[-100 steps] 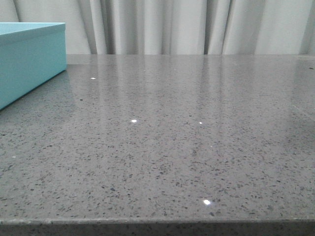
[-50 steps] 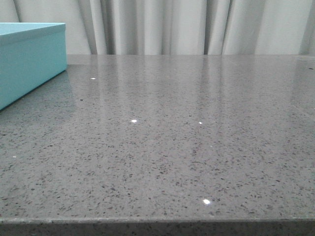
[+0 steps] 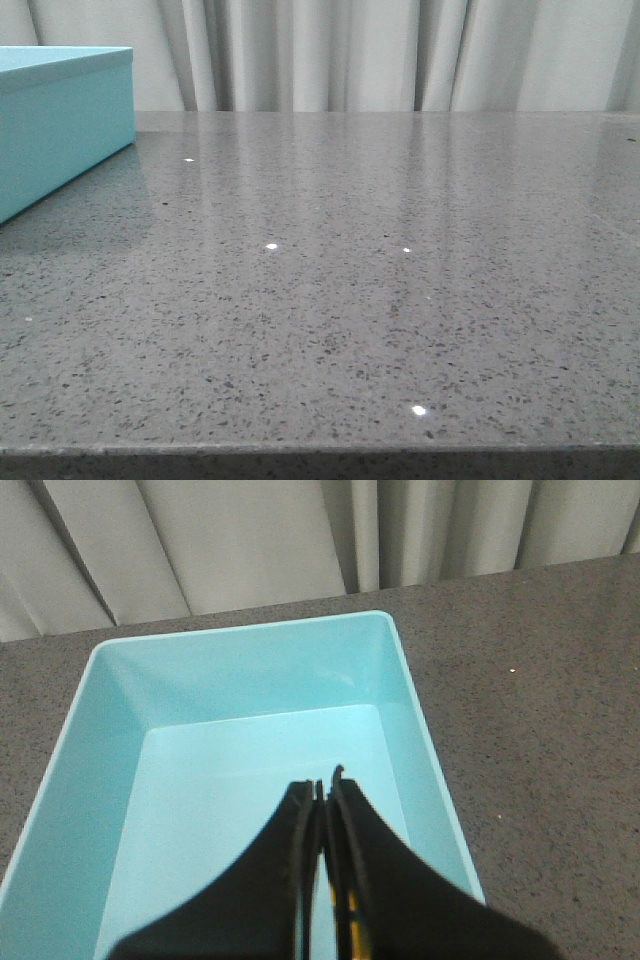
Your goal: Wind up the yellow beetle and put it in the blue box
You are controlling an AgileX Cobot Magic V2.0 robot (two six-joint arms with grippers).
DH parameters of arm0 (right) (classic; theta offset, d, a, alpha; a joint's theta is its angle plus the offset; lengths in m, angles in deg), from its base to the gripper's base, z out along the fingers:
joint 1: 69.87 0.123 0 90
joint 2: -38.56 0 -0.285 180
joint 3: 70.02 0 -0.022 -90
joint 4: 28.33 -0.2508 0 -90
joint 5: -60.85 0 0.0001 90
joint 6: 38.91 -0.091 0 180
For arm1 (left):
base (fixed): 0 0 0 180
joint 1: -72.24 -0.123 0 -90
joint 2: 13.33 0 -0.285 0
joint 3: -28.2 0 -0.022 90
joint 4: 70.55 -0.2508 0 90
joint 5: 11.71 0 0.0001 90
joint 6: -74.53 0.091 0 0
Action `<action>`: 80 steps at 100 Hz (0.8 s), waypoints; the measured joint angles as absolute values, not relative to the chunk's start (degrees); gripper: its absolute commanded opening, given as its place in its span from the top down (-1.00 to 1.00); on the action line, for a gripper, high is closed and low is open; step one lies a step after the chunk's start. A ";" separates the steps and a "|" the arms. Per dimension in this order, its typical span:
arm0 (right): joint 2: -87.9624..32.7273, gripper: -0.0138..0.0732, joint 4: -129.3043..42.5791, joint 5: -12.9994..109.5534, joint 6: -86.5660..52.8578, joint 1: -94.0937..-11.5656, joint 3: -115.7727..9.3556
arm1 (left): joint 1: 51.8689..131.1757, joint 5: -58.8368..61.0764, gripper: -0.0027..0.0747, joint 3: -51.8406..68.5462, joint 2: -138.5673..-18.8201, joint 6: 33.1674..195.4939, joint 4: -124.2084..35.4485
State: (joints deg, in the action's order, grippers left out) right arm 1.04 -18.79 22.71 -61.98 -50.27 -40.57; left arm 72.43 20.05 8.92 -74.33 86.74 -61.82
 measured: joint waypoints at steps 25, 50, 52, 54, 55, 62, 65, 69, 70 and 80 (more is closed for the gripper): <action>8.75 0.84 -14.03 28.01 -61.90 -50.27 -35.65 | 75.00 12.67 0.98 -6.85 -60.40 86.74 -60.90; 16.85 0.84 -12.22 35.11 -61.90 -50.27 -26.76 | 76.04 8.34 0.98 -20.59 -47.08 86.92 -60.56; 17.47 0.84 -12.22 35.33 -61.90 -50.27 -26.16 | 76.04 8.22 0.98 -21.52 -46.18 86.86 -60.57; 18.06 0.84 -12.19 35.44 -61.90 -50.27 -25.58 | 76.04 8.06 0.98 -22.39 -45.29 86.86 -60.57; 18.25 0.84 -12.19 35.57 -61.90 -50.27 -25.39 | 76.04 7.92 0.98 -22.96 -45.01 86.86 -60.57; 20.15 0.84 -12.10 35.70 -61.90 -50.27 -23.65 | 76.04 7.58 0.98 -25.42 -42.27 86.86 -60.57; 20.90 0.84 -11.98 35.80 -61.90 -50.27 -23.00 | 76.04 7.47 0.98 -26.06 -41.27 86.86 -60.57; 22.01 0.84 -11.74 35.83 -61.90 -50.27 -22.08 | 76.04 7.33 0.98 -27.37 -39.87 86.86 -60.57; 22.35 0.84 -11.73 35.83 -61.90 -50.27 -21.93 | 76.04 7.33 0.98 -27.54 -39.42 86.86 -60.57; 24.41 0.84 -11.15 35.83 -61.90 -50.27 -19.88 | 76.04 7.09 0.98 -29.42 -36.79 86.95 -60.57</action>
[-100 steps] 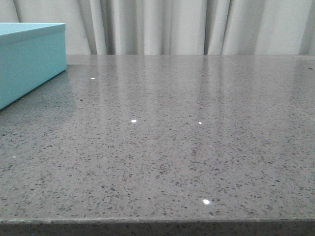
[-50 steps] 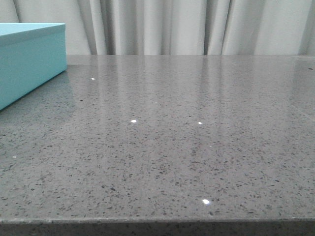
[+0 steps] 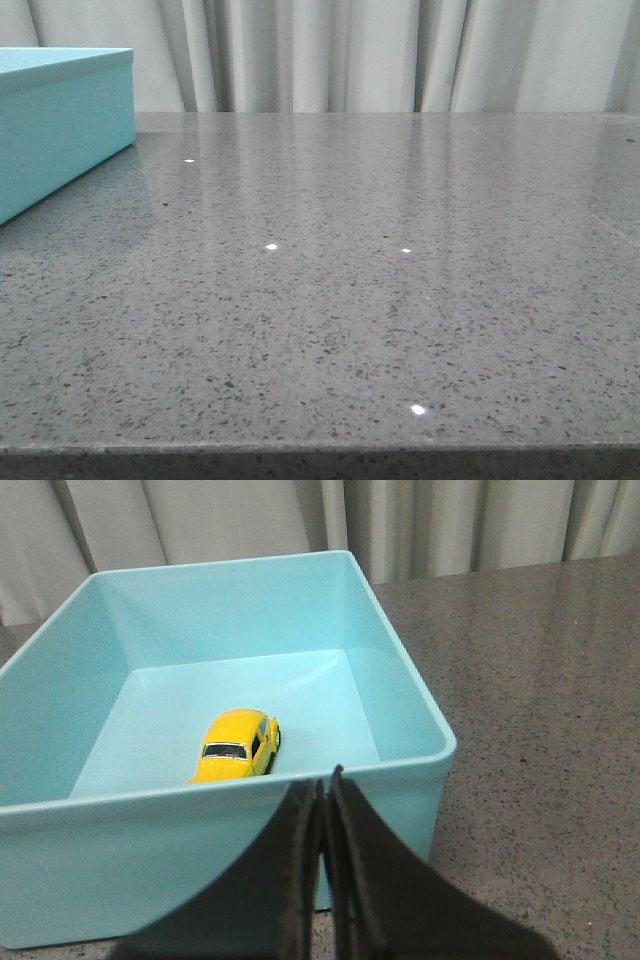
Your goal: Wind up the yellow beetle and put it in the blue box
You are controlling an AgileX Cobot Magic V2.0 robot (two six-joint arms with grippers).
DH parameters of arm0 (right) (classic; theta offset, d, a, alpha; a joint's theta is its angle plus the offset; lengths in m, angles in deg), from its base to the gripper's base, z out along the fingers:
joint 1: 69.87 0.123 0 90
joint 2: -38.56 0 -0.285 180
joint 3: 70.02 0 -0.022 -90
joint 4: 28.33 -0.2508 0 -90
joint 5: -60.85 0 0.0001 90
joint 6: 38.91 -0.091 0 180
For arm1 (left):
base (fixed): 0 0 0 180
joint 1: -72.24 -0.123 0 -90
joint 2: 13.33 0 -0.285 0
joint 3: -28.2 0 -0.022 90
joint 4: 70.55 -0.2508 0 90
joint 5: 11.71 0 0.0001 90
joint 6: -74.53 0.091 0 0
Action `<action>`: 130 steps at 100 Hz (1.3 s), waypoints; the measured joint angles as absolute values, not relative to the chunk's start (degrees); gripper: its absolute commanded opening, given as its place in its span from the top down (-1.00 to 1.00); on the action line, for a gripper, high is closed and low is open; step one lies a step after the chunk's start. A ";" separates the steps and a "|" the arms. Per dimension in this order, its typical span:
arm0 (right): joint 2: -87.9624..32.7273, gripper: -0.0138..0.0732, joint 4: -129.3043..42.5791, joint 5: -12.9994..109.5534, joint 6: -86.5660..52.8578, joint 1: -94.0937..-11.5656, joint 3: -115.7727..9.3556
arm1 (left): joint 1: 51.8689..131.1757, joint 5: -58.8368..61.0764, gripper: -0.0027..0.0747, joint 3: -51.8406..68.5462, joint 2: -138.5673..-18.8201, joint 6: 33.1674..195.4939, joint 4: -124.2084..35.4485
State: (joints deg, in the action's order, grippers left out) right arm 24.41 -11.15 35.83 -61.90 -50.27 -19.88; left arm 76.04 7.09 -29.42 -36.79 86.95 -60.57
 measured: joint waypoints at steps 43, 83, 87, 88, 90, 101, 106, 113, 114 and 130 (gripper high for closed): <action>26.29 0.84 -10.78 36.32 -61.90 -50.27 -18.50 | 76.04 6.97 0.98 -30.66 -34.03 86.95 -60.57; 26.29 0.84 -10.78 36.32 -61.90 -50.27 -18.50 | 76.04 6.89 0.98 -30.66 -34.03 87.08 -60.57; 26.29 0.84 -10.78 36.32 -61.90 -50.27 -18.50 | 76.04 6.89 0.98 -30.66 -34.03 87.08 -60.57; 26.29 0.84 -10.78 36.32 -61.90 -50.27 -18.50 | 76.04 6.89 0.98 -30.66 -34.03 87.08 -60.57; 26.29 0.84 -10.78 36.32 -61.90 -50.27 -18.50 | 76.04 6.89 0.98 -30.66 -34.03 87.08 -60.57; 26.29 0.84 -10.78 36.32 -61.90 -50.27 -18.50 | 76.04 6.89 0.98 -30.66 -34.03 87.08 -60.57; 26.29 0.84 -10.78 36.32 -61.90 -50.27 -18.50 | 76.04 6.89 0.98 -30.84 -34.03 87.08 -60.57; 26.29 0.84 -10.78 36.32 -61.90 -50.27 -18.50 | 76.04 6.89 0.98 -30.87 -34.03 87.08 -60.57; 26.29 0.84 -10.78 36.32 -61.90 -50.27 -18.50 | 76.04 6.89 0.98 -30.91 -34.03 87.08 -60.57; 26.29 0.84 -10.78 36.32 -61.90 -50.27 -18.50 | 76.04 3.97 0.98 -32.54 -34.03 86.89 -60.84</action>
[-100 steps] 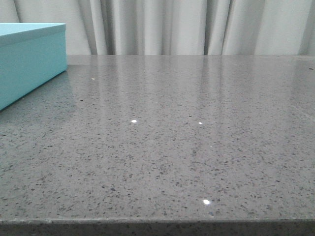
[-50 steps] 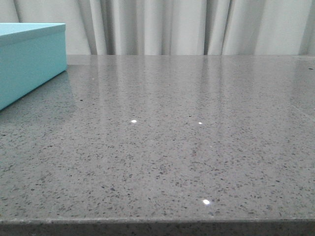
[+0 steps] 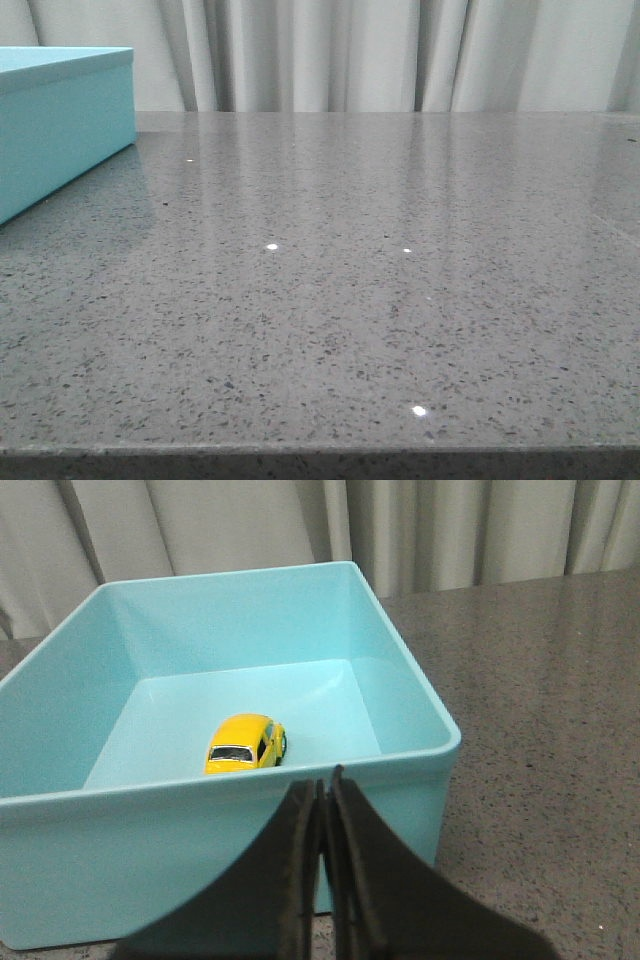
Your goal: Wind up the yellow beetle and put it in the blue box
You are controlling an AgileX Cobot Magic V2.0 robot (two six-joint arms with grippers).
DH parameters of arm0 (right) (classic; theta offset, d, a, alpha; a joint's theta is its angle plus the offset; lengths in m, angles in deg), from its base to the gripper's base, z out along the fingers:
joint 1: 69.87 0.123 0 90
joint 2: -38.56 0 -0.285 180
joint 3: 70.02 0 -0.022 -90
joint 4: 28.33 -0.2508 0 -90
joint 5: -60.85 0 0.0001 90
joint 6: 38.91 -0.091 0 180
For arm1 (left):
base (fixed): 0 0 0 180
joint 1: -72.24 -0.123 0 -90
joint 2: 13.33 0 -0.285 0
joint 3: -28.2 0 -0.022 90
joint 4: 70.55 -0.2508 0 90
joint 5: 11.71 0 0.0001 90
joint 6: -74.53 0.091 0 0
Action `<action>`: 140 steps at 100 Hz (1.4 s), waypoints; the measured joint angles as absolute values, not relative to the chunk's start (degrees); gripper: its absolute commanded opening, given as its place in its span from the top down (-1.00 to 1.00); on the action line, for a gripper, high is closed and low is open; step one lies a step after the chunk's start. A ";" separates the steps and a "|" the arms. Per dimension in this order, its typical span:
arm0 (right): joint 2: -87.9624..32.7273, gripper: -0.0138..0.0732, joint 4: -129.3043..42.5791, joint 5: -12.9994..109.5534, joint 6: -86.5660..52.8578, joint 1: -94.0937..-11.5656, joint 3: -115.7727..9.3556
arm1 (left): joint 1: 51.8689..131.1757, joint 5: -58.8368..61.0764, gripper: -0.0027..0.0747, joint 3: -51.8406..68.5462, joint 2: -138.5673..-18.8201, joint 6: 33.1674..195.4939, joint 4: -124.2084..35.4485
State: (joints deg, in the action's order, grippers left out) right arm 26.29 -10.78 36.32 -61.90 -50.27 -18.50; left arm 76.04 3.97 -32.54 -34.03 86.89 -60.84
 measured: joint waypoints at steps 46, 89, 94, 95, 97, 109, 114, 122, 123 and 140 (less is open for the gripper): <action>26.29 0.84 -10.78 36.32 -61.90 -50.27 -18.50 | 72.46 -4.49 0.98 -43.09 -27.31 74.53 -70.55; 26.29 0.84 -10.69 36.46 -61.90 -50.27 -18.50 | 70.97 -6.97 0.98 -48.81 -20.82 74.53 -69.10; 26.29 0.84 -10.69 36.46 -61.90 -50.27 -18.50 | 70.97 -6.97 0.98 -48.81 -20.82 74.23 -69.08; 26.29 0.84 -10.69 36.46 -61.90 -50.27 -18.50 | 70.97 -6.97 0.98 -48.81 -20.82 74.23 -68.97; 26.29 0.84 -10.69 36.46 -61.90 -50.27 -18.50 | 70.97 -6.97 0.98 -48.81 -20.82 74.23 -68.98; 26.29 0.84 -10.69 36.46 -61.90 -50.27 -18.50 | 70.97 -7.07 0.98 -48.81 -20.82 74.23 -68.60; 26.29 0.84 -10.69 36.46 -61.90 -50.27 -18.50 | 70.97 -7.03 0.98 -48.81 -20.82 74.23 -68.50; 26.29 0.84 -10.69 36.46 -61.90 -50.27 -18.50 | 70.97 -7.03 0.98 -48.81 -20.82 74.23 -68.50; 26.29 0.84 -10.69 36.46 -61.90 -50.27 -18.50 | 70.97 -7.03 0.98 -48.81 -20.82 74.23 -68.50; 26.29 0.84 -10.69 36.46 -61.90 -50.27 -18.50 | 70.97 -7.24 0.98 -48.81 -20.82 74.23 -68.38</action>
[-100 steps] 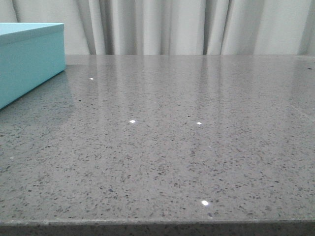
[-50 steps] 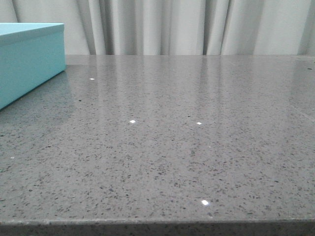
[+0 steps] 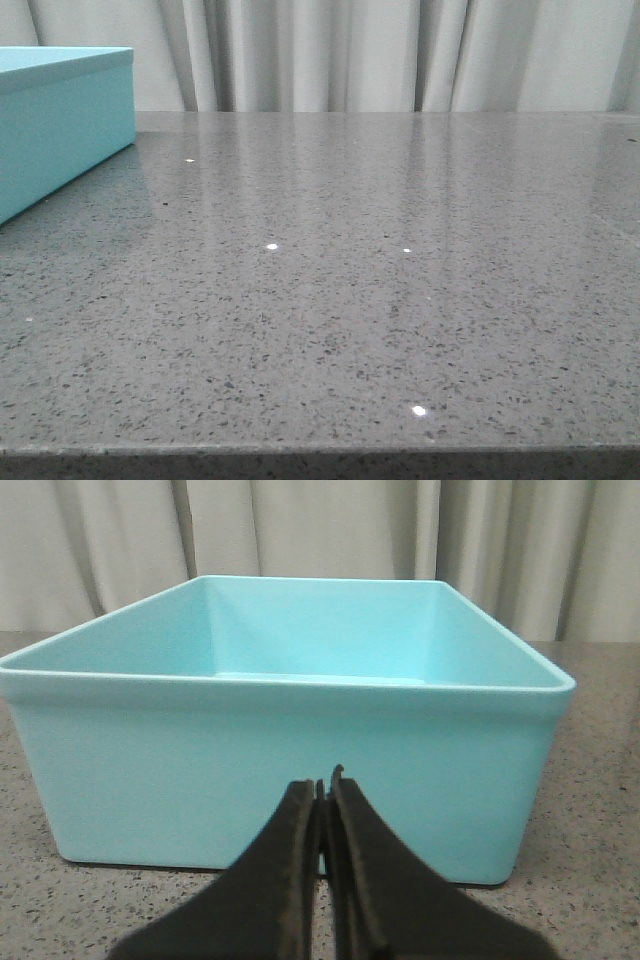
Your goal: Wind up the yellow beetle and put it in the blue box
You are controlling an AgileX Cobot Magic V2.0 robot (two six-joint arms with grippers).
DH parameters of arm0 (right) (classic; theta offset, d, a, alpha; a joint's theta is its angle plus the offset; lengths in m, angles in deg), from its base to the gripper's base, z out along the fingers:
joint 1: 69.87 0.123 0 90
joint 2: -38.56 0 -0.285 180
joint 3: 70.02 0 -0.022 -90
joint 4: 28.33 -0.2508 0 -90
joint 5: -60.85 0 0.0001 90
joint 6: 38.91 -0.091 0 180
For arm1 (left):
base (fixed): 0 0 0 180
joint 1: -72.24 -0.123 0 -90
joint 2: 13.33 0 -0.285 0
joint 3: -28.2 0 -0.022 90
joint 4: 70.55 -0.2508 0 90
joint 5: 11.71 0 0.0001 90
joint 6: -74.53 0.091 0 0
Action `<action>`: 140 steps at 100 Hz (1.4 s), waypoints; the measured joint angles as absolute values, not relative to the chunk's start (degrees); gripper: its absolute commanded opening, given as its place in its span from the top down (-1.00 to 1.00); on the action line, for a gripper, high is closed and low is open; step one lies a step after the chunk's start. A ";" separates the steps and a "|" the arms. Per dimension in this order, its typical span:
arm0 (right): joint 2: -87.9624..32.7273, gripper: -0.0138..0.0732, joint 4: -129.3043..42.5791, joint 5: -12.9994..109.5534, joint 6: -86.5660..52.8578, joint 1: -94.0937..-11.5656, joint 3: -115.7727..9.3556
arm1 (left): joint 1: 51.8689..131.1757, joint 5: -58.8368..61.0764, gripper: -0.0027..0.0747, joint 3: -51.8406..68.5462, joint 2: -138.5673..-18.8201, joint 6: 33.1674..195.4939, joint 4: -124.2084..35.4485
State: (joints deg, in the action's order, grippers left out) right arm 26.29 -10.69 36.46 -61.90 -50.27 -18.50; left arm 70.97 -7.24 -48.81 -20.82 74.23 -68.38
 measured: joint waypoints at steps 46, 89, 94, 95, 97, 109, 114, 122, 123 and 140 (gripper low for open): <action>26.29 0.84 -10.69 36.46 -61.90 -50.27 -18.50 | 70.97 -7.46 0.98 -48.81 -20.82 74.23 -68.35; 26.29 0.84 -9.11 36.57 -61.90 -50.27 -18.50 | 70.97 -7.53 0.98 -48.81 -20.82 74.23 -68.35; 26.29 0.84 -8.96 36.57 -61.90 -50.27 -18.50 | 70.97 -7.53 0.98 -48.81 -20.82 74.23 -68.35; 26.29 0.84 -8.97 36.57 -61.90 -50.27 -18.50 | 70.97 -7.53 0.98 -48.81 -20.82 74.23 -68.35; 26.29 0.84 -8.97 36.57 -61.90 -50.27 -18.50 | 70.97 -7.53 0.98 -48.81 -20.82 74.23 -68.35; 26.29 0.84 -8.83 36.65 -61.90 -50.27 -18.50 | 70.97 -7.53 0.98 -48.81 -20.82 74.23 -68.35; 26.29 0.84 -8.84 36.91 -61.90 -50.27 -18.28 | 70.97 -7.60 0.98 -48.81 -20.82 74.23 -68.35; 26.29 0.84 -8.84 38.61 -61.73 -50.90 -17.45 | 70.97 -7.60 0.98 -48.81 -20.82 74.23 -68.35; 26.29 0.84 -8.99 38.86 -61.54 -50.99 -17.35 | 70.97 -7.60 0.98 -48.81 -20.82 74.23 -68.35; 26.29 0.84 -17.36 45.70 -52.16 -55.67 -14.69 | 70.97 -7.67 0.98 -48.81 -20.82 74.23 -68.35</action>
